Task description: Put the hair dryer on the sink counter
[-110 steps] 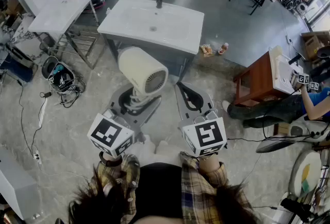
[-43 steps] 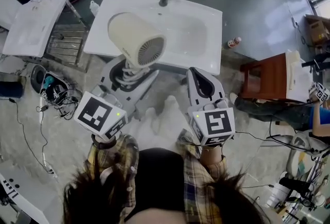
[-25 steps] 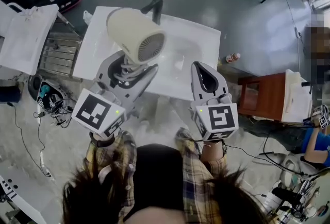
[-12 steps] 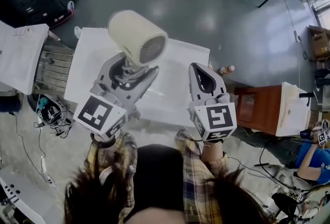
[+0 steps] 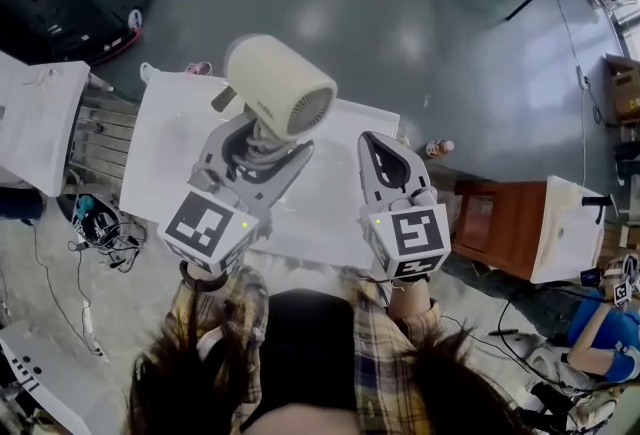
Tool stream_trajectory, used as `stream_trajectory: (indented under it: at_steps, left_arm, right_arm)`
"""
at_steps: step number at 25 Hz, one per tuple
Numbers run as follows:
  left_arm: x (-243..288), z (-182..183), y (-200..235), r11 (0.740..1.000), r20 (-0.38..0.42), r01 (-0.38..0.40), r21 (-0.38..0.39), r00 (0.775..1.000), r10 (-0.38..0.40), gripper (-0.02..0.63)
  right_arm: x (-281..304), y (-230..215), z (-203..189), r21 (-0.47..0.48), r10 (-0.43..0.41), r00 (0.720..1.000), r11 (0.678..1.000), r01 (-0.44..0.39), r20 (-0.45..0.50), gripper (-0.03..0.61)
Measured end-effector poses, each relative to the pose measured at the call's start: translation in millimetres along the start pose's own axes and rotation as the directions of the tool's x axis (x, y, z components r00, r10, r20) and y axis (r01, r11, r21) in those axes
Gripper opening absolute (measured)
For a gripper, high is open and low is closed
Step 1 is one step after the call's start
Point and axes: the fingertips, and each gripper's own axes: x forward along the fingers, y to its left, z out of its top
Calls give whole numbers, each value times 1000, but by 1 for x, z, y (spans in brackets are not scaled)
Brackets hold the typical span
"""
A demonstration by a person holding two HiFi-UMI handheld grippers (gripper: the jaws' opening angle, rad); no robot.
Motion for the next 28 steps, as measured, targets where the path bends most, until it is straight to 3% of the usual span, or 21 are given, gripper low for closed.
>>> stream_trajectory:
  at_steps: [4,13,28]
  left_arm:
    - [10,-8,0,1000,-38,12,-2,999,-12,258]
    - [22,-19,9,993,-79,76,88,994,-69,258]
    - [62,-39,9,970,-189,174,172,972,-141,258]
  right_arm:
    - [5,-2,-7,17,12,1000,1000,-12,-22,15]
    - [16,8,-7,31,-5,1000,1000,6,-26,15]
    - [20,-13,-20,74,-80,995,994,85,-67,14]
